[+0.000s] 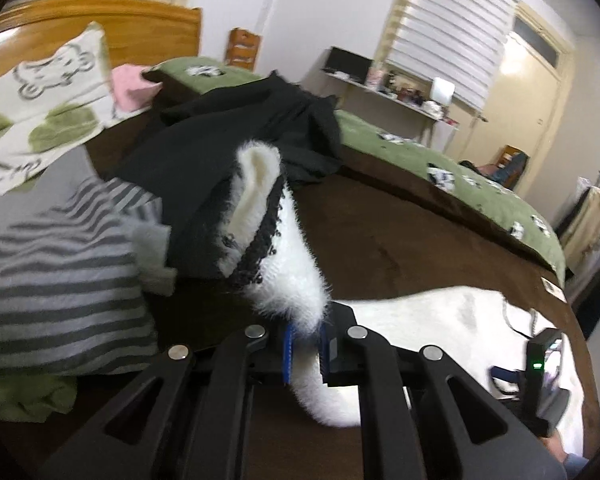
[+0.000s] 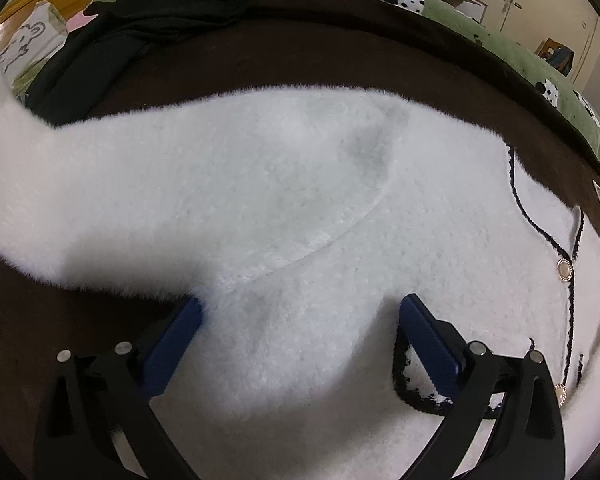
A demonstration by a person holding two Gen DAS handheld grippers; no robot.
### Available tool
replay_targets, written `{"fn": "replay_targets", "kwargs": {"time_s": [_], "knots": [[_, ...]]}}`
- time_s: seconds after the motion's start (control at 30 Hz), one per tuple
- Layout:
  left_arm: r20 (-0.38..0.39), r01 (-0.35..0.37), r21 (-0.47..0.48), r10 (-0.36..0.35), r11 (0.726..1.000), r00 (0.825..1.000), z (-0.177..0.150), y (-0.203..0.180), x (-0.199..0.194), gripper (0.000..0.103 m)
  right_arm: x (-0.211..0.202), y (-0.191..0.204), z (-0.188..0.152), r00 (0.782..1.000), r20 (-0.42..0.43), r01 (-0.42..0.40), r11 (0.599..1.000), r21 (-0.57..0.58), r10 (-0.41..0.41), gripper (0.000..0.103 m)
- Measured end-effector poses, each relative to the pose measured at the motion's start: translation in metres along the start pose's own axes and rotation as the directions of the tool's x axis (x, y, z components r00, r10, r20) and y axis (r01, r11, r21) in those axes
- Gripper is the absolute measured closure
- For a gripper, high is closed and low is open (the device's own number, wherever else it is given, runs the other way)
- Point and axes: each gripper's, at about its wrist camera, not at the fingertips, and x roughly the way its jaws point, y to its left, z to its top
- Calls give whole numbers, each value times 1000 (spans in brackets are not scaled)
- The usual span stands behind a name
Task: Fold large clothes
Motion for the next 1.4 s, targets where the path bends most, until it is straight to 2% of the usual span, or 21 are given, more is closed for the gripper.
{"fn": "replay_targets", "kwargs": {"time_s": [0.2,0.3,0.4,0.6,0.73,0.97,1.07,1.17,1.27,1.4], "knots": [[41,91,74,-94,993,995,23,-38,-20,91,-6,-1,-2,1000,31,-1,1000,23,0,6],[65,137,139,-147,981,987,35,-66,-33,91,-20,-9,-8,999,46,11,998,56,-14,6],[76,203,204,-222,958,972,43,-95,-47,91,-40,-29,-20,998,54,26,993,116,-33,6],[75,337,315,-377,887,923,52,-164,-72,91,-79,-87,-44,996,60,54,965,256,-71,6],[30,447,354,-488,821,872,43,-222,-86,91,-110,-132,-61,990,59,101,938,332,-128,6],[-125,607,361,-608,708,784,-14,-319,-88,91,-157,-219,-103,975,29,185,883,431,-218,6],[-199,642,349,-615,683,763,-56,-356,-80,91,-172,-253,-124,970,19,204,853,479,-243,6],[-279,658,333,-596,676,753,-105,-383,-61,91,-188,-286,-153,963,-2,232,820,524,-271,6],[-356,658,323,-557,680,751,-153,-400,-40,91,-200,-307,-183,955,-29,263,795,547,-297,6],[-447,649,335,-490,684,748,-208,-412,-20,91,-207,-325,-214,950,-53,283,780,558,-307,6]]}}
